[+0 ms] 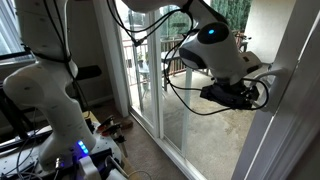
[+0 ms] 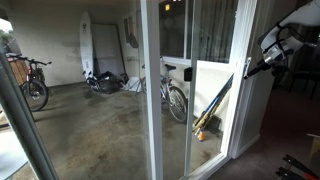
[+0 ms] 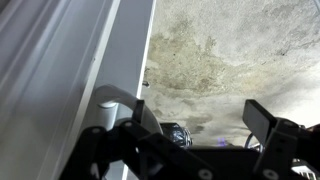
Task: Slide the glass door to the left.
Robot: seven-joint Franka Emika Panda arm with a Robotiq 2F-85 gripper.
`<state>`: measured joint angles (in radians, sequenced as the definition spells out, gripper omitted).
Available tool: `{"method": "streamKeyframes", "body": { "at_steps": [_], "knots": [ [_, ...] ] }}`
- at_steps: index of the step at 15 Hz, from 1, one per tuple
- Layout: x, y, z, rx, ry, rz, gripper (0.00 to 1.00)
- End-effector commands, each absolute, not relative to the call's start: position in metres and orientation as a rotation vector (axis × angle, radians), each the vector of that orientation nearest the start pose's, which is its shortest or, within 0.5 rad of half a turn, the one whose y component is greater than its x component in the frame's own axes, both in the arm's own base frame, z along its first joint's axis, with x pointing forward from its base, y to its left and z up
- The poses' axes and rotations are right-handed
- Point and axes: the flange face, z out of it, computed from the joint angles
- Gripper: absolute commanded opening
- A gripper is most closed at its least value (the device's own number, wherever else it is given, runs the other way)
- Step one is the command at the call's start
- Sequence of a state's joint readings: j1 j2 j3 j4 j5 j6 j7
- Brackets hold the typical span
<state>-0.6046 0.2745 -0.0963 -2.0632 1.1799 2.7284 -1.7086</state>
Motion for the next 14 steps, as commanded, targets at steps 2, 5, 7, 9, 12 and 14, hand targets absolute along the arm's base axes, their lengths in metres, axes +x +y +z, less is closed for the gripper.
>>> {"method": "streamKeyframes", "body": {
  "at_steps": [2,5,7,9,12,14],
  "knots": [
    [0.428,-0.420,0.331,-3.021,-0.061,-1.219,1.00],
    [0.428,-0.419,0.338,-2.989,-0.072,-1.317,1.00],
    [0.426,-0.416,0.341,-2.966,-0.060,-1.358,1.00],
    [0.432,-0.420,0.333,-2.992,-0.029,-1.297,1.00],
    [0.433,-0.419,0.330,-2.992,-0.029,-1.290,1.00],
    [0.433,-0.419,0.330,-2.992,-0.029,-1.290,1.00]
  ]
}}
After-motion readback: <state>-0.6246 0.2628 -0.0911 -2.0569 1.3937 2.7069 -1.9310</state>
